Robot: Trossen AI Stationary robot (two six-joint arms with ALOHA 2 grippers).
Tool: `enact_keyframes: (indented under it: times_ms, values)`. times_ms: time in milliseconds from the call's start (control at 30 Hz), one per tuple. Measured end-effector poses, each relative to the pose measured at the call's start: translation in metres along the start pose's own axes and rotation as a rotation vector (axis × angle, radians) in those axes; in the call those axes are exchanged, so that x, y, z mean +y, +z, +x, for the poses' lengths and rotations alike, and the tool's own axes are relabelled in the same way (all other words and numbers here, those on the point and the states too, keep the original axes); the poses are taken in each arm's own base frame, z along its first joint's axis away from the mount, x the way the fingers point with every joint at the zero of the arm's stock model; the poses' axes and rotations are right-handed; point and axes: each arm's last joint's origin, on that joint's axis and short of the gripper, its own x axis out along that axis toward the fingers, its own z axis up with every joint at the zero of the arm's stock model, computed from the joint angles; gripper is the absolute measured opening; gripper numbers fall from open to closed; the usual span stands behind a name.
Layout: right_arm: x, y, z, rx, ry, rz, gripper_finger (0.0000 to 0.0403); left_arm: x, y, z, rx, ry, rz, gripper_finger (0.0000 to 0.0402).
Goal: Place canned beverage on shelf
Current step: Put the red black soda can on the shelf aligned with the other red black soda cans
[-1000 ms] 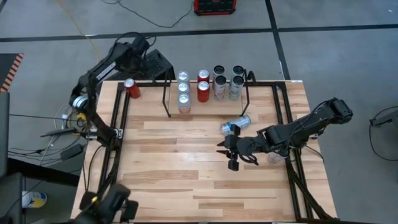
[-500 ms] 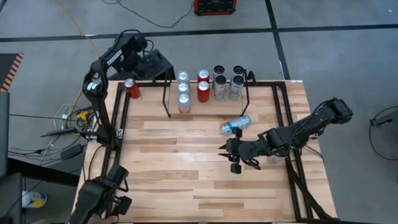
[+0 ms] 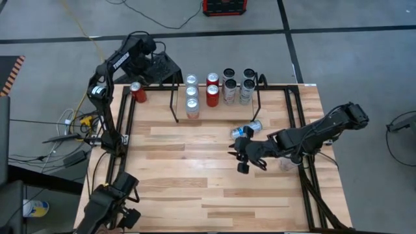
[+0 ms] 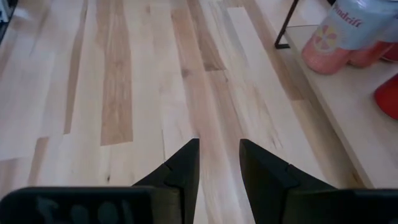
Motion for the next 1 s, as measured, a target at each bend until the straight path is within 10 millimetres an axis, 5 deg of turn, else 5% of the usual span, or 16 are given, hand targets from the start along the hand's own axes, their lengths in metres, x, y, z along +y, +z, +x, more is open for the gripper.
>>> enact_keyframes:
  times_ms: [333, 667, 1000]
  values:
    - [0.003, -0.001, -0.001, 0.0, 0.011, -0.007, 0.0138, -0.004, 0.002, 0.003, -0.012, -0.092, 0.07, 0.0377]
    - [0.004, -0.002, -0.002, 0.007, 0.016, -0.006, 0.0138, -0.015, 0.022, 0.046, 0.193, -0.042, 0.159, 0.0377]
    - [0.002, -0.005, -0.002, 0.039, 0.002, -0.019, 0.0138, -0.017, 0.021, 0.05, 0.238, -0.013, 0.178, 0.0377]
